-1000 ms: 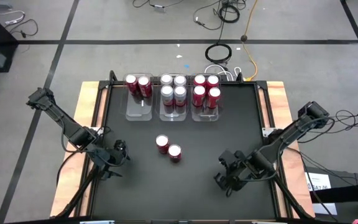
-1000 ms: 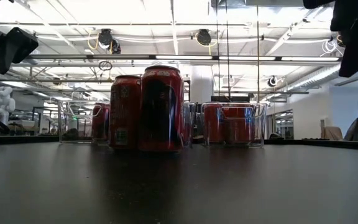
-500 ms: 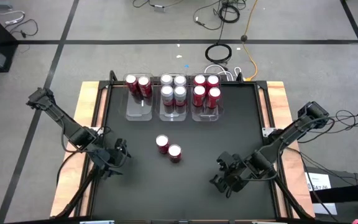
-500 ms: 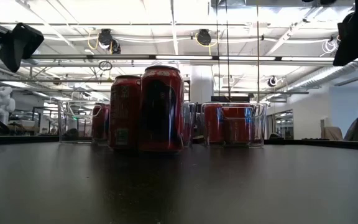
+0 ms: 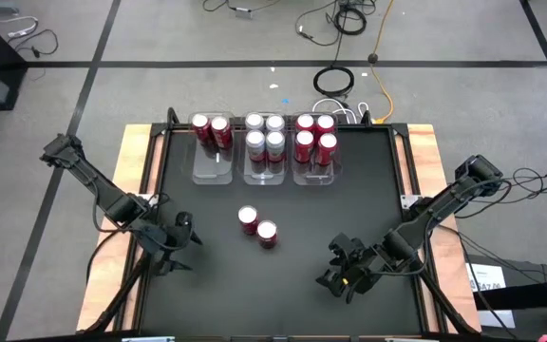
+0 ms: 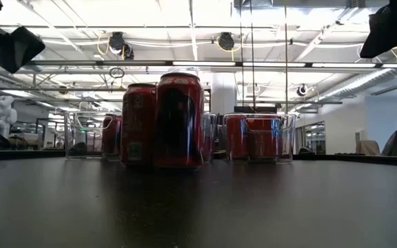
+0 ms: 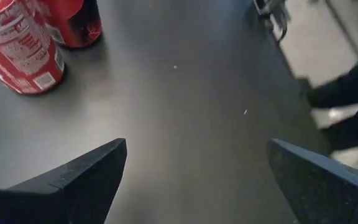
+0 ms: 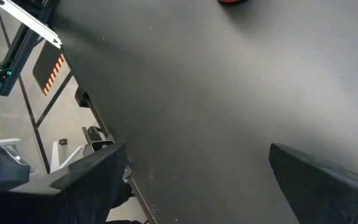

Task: Sort soda cans
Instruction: Put the top red soda can into the left transparent bin

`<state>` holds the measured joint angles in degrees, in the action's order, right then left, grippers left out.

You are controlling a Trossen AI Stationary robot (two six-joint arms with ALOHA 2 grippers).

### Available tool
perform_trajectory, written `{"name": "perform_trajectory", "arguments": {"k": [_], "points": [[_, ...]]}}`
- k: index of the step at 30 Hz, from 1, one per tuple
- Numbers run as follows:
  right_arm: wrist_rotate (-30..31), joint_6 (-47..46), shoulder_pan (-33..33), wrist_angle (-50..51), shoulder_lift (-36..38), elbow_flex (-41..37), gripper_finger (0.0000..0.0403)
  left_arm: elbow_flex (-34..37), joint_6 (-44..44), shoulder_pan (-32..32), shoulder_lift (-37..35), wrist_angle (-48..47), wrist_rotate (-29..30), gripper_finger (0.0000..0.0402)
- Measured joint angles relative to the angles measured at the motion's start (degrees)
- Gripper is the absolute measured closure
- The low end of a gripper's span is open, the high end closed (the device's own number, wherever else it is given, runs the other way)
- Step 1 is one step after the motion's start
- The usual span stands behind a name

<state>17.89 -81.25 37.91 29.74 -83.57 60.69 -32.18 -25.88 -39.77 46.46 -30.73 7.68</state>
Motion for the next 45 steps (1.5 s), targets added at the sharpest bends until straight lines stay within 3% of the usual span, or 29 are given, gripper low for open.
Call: {"name": "perform_trajectory", "arguments": {"k": [5,14,18,22,25,30,38,45], "points": [[0.02,0.01,0.00,0.02,0.00,0.00,0.0017,0.02,-7.63,-0.02,0.07,3.98,1.28,0.0006],[0.24,0.91,0.00,0.34,0.00,0.00,0.0017,0.02,-17.71,0.30,0.47,15.93,11.37,0.0006],[0.26,2.41,0.01,0.44,0.00,0.00,0.0017,0.02,-15.69,2.05,1.69,20.83,17.68,0.0006],[0.35,4.26,0.00,0.46,0.00,0.00,0.0017,-0.44,-8.17,5.91,3.24,25.43,18.47,0.0006],[0.37,5.86,0.02,0.48,0.00,0.00,0.0017,-3.46,-5.34,10.14,5.64,25.46,16.44,0.0006],[0.44,8.41,0.02,0.48,0.00,0.00,0.0017,-10.89,-2.97,19.14,12.09,22.93,3.84,0.0006],[3.27,9.82,0.02,0.48,-0.02,0.00,0.0017,-24.12,13.43,29.96,23.87,4.92,-10.47,0.0006],[3.56,9.97,0.02,0.48,-0.02,0.00,0.0016,-34.03,27.07,33.88,33.11,-7.67,-13.22,0.0006]]}}
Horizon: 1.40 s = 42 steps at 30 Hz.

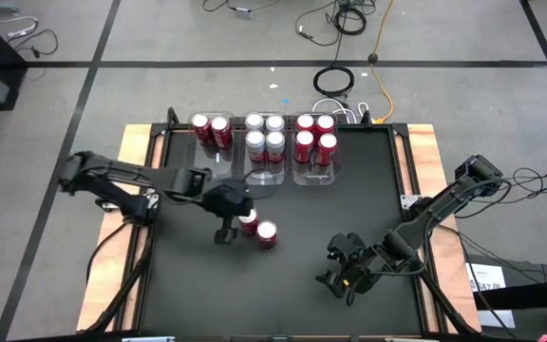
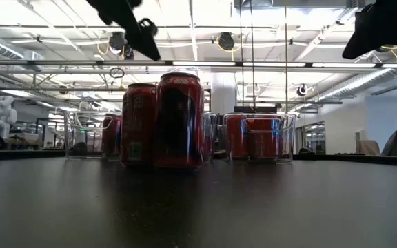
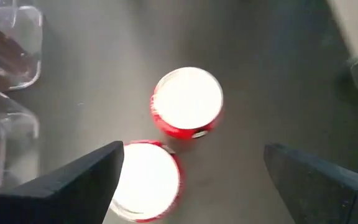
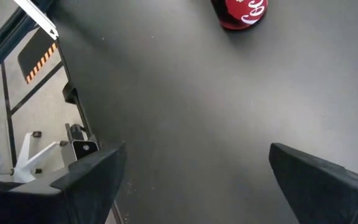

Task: Sort soda cans
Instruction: Put the top red soda can into the left transparent bin

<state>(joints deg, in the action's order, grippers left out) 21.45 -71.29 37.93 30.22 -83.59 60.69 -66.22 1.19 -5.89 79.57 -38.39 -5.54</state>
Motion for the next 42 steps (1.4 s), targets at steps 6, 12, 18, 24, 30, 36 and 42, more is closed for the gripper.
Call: {"name": "perform_trajectory", "arguments": {"k": [6,12,18,24,30,36,42], "points": [[-0.02,0.00,0.00,-0.02,0.00,0.00,0.0016,-4.04,7.02,2.36,7.50,-4.93,0.17,0.0006],[-0.02,0.00,0.00,-0.01,0.00,0.00,0.0016,-5.60,8.56,3.63,11.93,-8.67,0.39,0.0006],[-0.02,0.00,0.00,-0.02,0.00,0.00,0.0016,-5.66,10.24,3.87,13.67,-8.87,0.40,0.0006],[-0.04,0.00,0.00,0.00,0.00,0.00,0.0016,-5.66,10.27,3.97,14.97,-10.35,0.42,0.0022],[-0.07,0.00,0.00,-0.02,0.00,0.00,0.0016,-4.98,10.10,3.95,15.71,-10.26,0.92,0.0060],[-0.11,0.00,0.00,-0.02,0.00,0.00,0.0017,-4.92,8.50,3.95,15.60,-10.38,1.46,0.0076],[-0.33,0.15,0.00,0.00,0.00,0.00,0.0017,-5.14,3.95,3.95,15.20,-12.10,1.97,0.0078]]}}
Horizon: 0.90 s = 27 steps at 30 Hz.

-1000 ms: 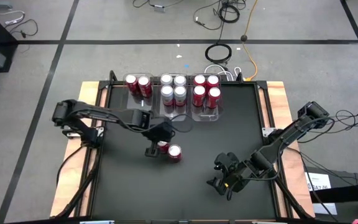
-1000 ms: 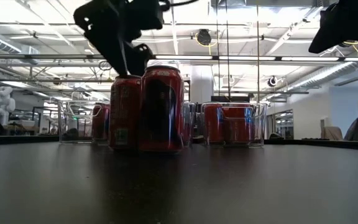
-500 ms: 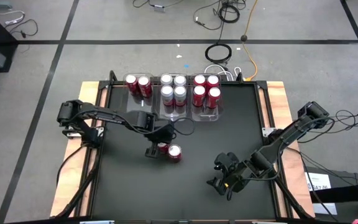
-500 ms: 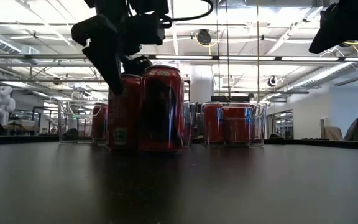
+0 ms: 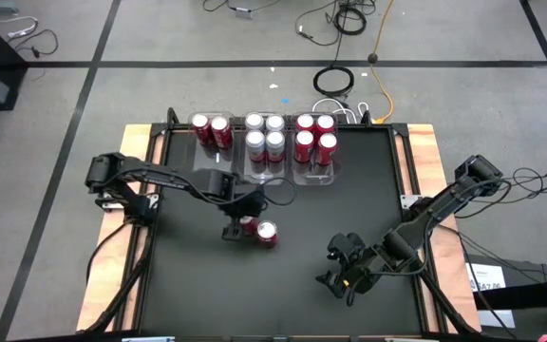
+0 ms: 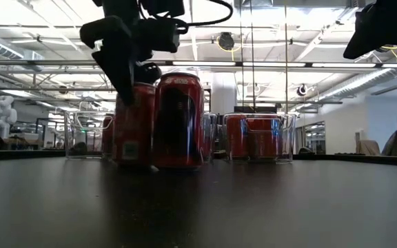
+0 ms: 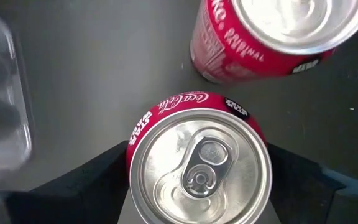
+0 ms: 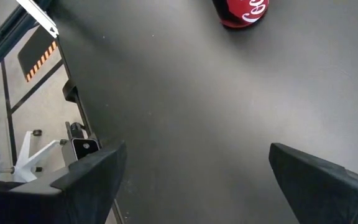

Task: Sort soda cans
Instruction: Put the top red soda can into the left transparent bin

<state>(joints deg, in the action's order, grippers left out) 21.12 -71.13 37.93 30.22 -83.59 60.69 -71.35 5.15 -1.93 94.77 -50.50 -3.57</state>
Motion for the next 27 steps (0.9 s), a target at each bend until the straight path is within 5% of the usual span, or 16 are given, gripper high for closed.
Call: {"name": "perform_trajectory", "arguments": {"k": [8,16,21,27], "points": [[0.00,0.30,0.00,-0.02,0.00,0.00,0.0017,0.04,-7.43,1.09,-6.85,-5.39,-0.24,0.0080],[0.02,1.57,0.00,-0.02,0.00,0.02,0.0017,0.02,-14.26,5.88,-22.80,-11.95,4.46,0.0078],[0.04,1.57,0.00,-0.02,0.00,0.00,0.0017,0.00,-15.34,13.16,-31.18,-13.82,11.20,0.0077],[1.75,1.51,-0.02,-0.02,0.00,0.00,0.0017,-0.02,-11.78,25.91,-31.77,-13.65,12.34,0.0076]]}}
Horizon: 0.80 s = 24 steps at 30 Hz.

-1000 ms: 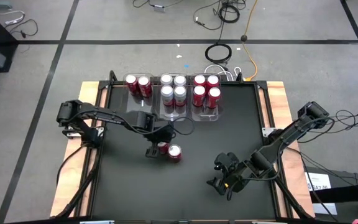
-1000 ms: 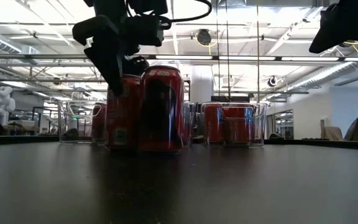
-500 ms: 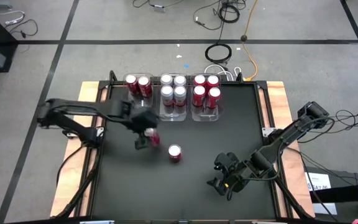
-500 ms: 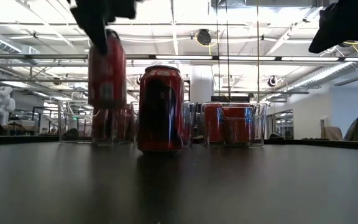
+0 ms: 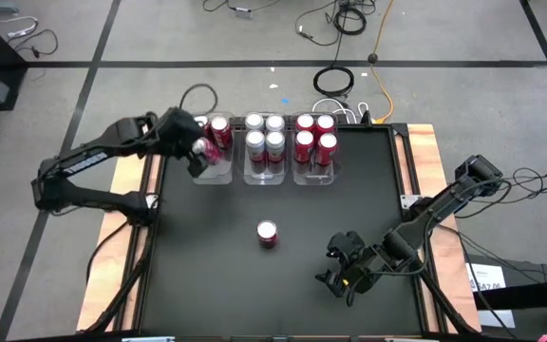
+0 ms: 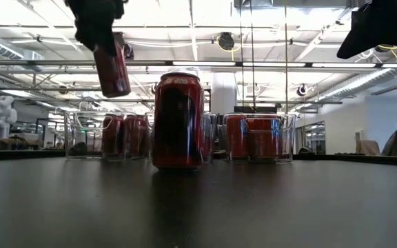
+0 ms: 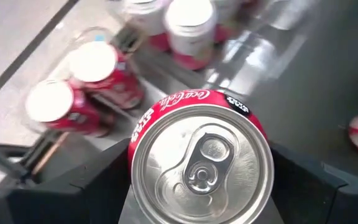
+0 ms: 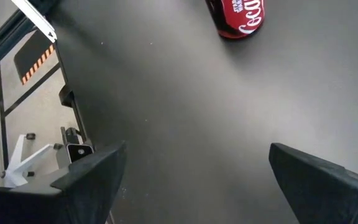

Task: Sort soda cans
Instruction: Put the top red soda can into the left transparent bin

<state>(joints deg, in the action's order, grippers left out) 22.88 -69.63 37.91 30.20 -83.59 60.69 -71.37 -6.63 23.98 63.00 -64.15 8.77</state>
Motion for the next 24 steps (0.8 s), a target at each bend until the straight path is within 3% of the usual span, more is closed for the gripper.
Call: {"name": "perform_trajectory", "arguments": {"k": [11,24], "points": [[0.09,-1.18,0.00,0.00,0.00,0.00,0.0017,4.13,7.69,20.55,5.31,1.80,-11.53,0.0075],[0.08,-1.28,0.00,0.00,0.00,0.02,0.0017,13.44,10.46,29.36,9.43,12.81,-15.62,0.0075]]}}
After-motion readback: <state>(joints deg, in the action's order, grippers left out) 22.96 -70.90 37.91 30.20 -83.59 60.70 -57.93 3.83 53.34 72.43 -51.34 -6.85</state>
